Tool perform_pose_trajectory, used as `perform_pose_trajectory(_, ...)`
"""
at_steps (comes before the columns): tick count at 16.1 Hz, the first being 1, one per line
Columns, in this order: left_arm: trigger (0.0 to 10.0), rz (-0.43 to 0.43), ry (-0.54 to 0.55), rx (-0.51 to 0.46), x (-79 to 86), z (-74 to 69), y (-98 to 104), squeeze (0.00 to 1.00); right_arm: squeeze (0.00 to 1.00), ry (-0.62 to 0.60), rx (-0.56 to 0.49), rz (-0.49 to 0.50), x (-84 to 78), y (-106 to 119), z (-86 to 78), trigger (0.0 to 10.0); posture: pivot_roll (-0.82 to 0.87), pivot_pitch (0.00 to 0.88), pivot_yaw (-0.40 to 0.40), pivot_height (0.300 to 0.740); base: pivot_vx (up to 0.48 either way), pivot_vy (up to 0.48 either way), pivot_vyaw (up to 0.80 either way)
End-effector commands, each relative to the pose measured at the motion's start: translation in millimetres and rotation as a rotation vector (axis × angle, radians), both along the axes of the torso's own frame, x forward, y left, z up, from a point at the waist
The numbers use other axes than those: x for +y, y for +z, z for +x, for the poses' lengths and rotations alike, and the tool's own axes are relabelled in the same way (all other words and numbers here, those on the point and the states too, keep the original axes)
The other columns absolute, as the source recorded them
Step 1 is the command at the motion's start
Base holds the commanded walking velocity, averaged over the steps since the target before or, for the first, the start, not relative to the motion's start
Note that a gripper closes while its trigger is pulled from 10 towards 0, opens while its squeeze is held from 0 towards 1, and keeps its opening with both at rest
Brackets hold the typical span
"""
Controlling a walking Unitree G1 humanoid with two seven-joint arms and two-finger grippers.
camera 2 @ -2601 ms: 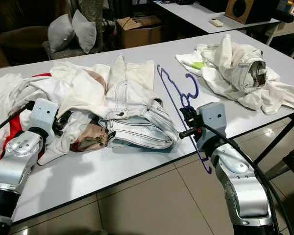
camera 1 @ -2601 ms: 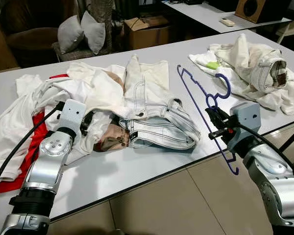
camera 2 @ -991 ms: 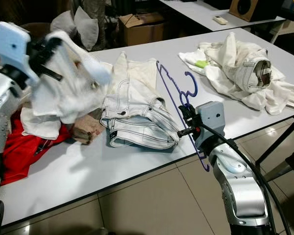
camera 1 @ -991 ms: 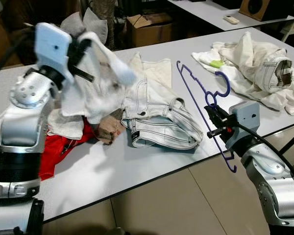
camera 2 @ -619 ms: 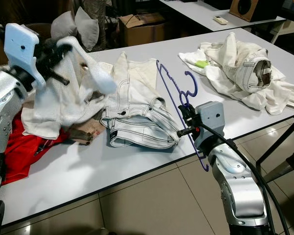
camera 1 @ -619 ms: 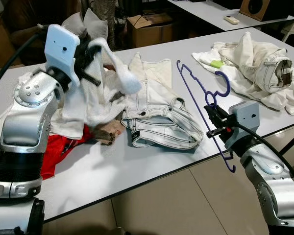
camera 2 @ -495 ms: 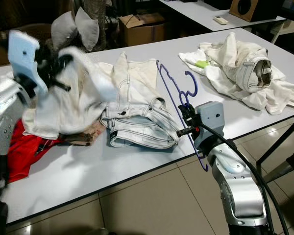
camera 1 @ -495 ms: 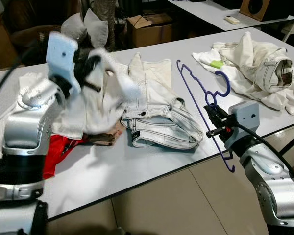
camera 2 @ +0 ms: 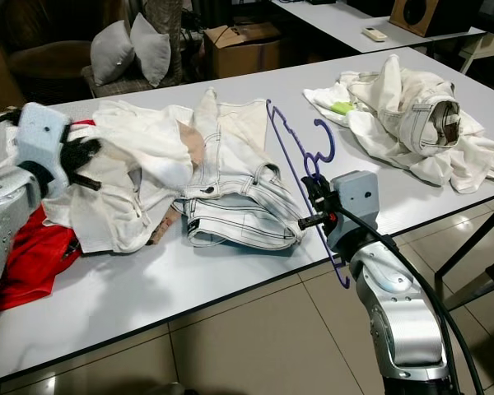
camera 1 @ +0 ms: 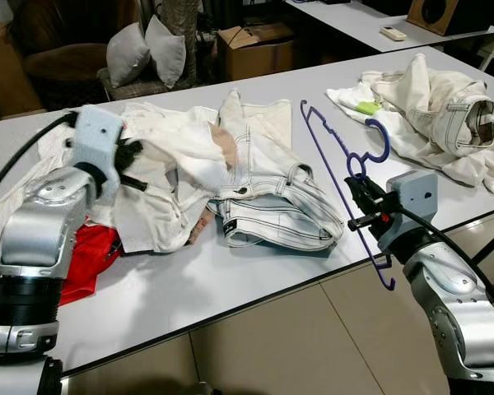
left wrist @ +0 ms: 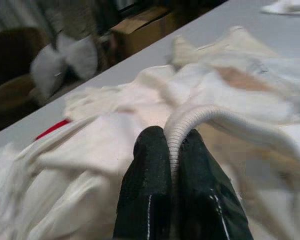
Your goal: Hang hanger
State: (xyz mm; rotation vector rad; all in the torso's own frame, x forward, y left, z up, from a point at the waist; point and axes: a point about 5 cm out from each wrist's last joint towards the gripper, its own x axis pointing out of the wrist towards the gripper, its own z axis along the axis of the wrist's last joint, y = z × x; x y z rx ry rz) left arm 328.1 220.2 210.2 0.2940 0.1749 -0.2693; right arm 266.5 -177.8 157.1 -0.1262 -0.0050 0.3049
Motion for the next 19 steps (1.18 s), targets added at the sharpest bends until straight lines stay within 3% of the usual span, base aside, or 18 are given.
perform_pose_trajectory(1,0.0,-0.021,-0.090,-0.034,-14.6,-0.3,16,0.00,0.00,0.004,-0.024,0.011,0.8,4,2.1,10.0,-0.06,0.000,0.067,0.740,0.000,0.000,0.00)
perform_pose_trajectory(2,0.0,-0.059,-0.130,-0.053,-21.8,-0.7,23,0.00,0.00,0.043,-0.025,0.023,4.7,6,1.1,10.0,-0.06,0.000,0.067,0.740,0.000,0.000,0.00)
perform_pose_trajectory(3,0.0,-0.077,-0.118,-0.103,-24.3,3.4,37,0.00,0.00,0.195,-0.031,0.076,18.0,14,-7.0,10.0,-0.05,0.000,0.071,0.740,0.000,0.000,0.00)
perform_pose_trajectory(5,0.0,-0.052,-0.035,-0.196,-17.8,14.2,54,0.00,0.00,0.426,0.001,0.127,32.6,20,-26.6,10.0,-0.06,0.000,0.081,0.740,0.000,0.000,0.00)
perform_pose_trajectory(7,0.0,-0.012,0.014,-0.245,-13.7,19.1,61,0.00,0.00,0.516,0.038,0.142,38.3,17,-38.7,10.0,-0.06,0.000,0.085,0.740,0.000,0.000,0.00)
perform_pose_trajectory(14,0.0,0.087,-0.003,-0.290,-18.2,20.6,60,0.00,0.00,0.674,0.109,0.187,48.3,16,-51.5,10.0,-0.05,0.000,0.074,0.740,0.000,0.000,0.00)
perform_pose_trajectory(19,0.0,0.101,-0.032,-0.282,-20.3,19.3,58,0.00,0.00,0.678,0.132,0.188,46.0,15,-50.8,10.0,-0.05,0.000,0.069,0.740,0.000,0.000,0.00)
